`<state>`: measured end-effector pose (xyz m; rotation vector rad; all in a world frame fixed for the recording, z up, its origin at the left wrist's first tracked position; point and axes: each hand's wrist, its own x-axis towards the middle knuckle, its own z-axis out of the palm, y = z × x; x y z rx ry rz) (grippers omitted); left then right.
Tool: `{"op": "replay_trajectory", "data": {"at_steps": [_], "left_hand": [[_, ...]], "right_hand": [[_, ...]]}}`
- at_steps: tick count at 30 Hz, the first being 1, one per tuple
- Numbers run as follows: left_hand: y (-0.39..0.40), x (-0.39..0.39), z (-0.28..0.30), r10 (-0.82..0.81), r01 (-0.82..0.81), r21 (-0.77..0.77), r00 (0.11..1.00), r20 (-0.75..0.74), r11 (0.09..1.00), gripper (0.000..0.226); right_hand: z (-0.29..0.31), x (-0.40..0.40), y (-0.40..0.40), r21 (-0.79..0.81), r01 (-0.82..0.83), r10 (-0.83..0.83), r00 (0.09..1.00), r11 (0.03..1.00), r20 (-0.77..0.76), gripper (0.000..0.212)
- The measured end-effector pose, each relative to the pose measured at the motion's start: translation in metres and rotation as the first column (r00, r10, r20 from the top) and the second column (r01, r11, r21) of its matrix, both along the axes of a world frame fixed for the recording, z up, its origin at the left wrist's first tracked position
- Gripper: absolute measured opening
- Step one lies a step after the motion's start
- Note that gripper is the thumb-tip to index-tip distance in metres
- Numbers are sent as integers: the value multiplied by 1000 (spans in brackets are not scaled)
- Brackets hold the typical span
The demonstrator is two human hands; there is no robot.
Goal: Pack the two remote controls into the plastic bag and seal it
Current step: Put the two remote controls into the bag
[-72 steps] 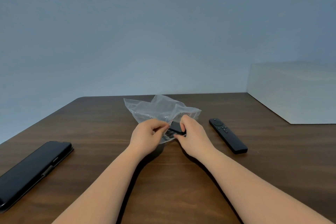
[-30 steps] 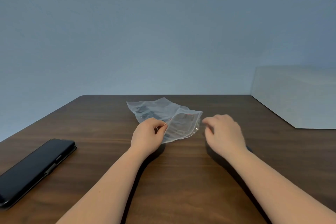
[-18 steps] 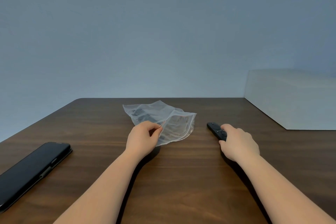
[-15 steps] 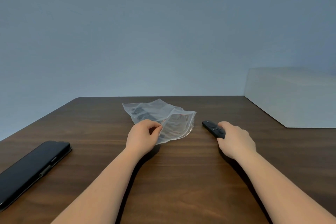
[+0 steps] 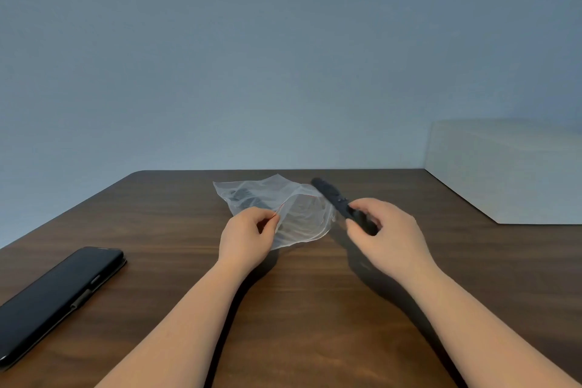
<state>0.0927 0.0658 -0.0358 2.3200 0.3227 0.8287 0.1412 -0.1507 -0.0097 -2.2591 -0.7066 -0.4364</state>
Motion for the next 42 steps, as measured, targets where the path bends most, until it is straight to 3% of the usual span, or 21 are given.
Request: {"op": "replay_trajectory", "data": {"at_steps": [5,11,17,25,29,35,42], "left_hand": [[1,2,-2,2,-2,18,1000,27,1000,15],[0,5,-4,-4,1,91,999,36,996,15],[1,5,-4,-25,21,124,999,33,992,15],[-1,4,-3,-29,27,105,999,13,994,15],[-1,3,-2,-34,33,86,999,17,996,16],[1,2,-2,-20,19,64,1000,9,998,15],[1,2,-2,-16,16,55,1000,-11,998,15]], "right_hand": [[-8,-20,24,-268,-15,40,995,963,91,24],[-16,-8,51,-307,72,-11,981,949,195,28],[-14,17,90,-365,43,33,979,930,199,24],[-32,27,93,-331,-49,70,996,942,52,33],[-21,24,80,-284,-16,57,989,959,139,25],[-18,29,73,-417,-40,52,998,908,18,38],[-17,36,66,-494,-176,120,982,852,-144,12]]}}
